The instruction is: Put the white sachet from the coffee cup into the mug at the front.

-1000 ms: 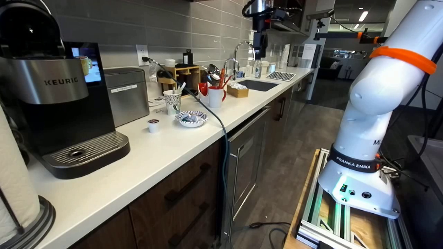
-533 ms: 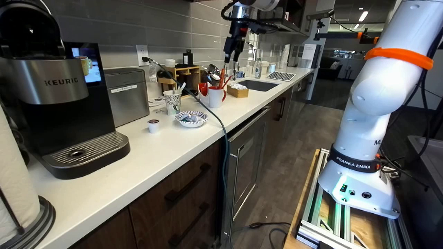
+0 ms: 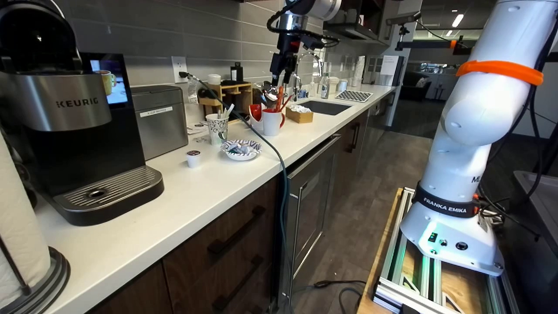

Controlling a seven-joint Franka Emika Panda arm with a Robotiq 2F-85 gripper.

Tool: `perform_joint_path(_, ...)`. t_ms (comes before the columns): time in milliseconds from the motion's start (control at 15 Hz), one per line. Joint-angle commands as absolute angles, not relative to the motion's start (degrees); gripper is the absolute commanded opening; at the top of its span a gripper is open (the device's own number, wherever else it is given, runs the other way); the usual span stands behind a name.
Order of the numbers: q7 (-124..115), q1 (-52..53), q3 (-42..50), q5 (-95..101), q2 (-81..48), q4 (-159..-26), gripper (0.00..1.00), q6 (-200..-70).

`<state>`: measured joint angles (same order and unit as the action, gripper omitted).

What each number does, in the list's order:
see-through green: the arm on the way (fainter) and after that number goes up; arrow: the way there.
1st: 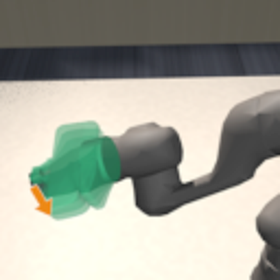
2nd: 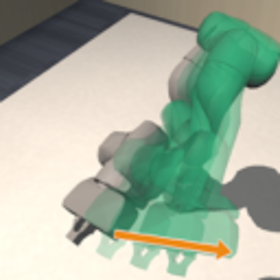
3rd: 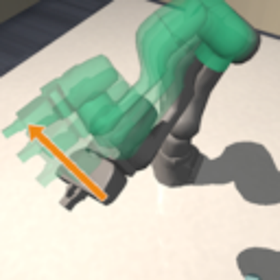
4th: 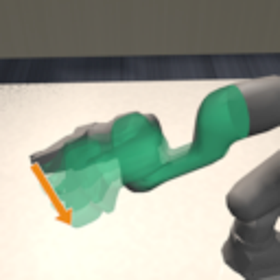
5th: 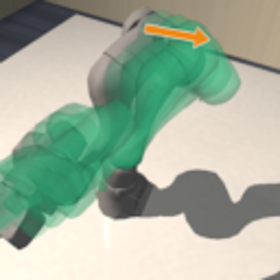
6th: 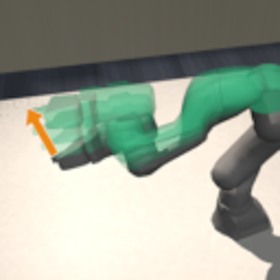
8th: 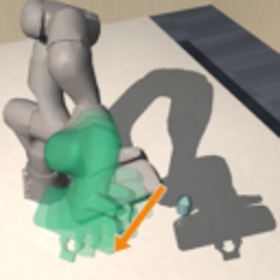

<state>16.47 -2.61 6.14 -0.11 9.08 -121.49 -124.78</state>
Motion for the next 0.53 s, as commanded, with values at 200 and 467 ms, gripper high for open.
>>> perform_joint_path(200,10.76,-0.43,3.40,-6.63,7.27,-124.65,1.00,-137.48)
perform_joint_path(467,9.94,2.18,0.16,-9.53,2.98,-125.44,1.00,-146.94)
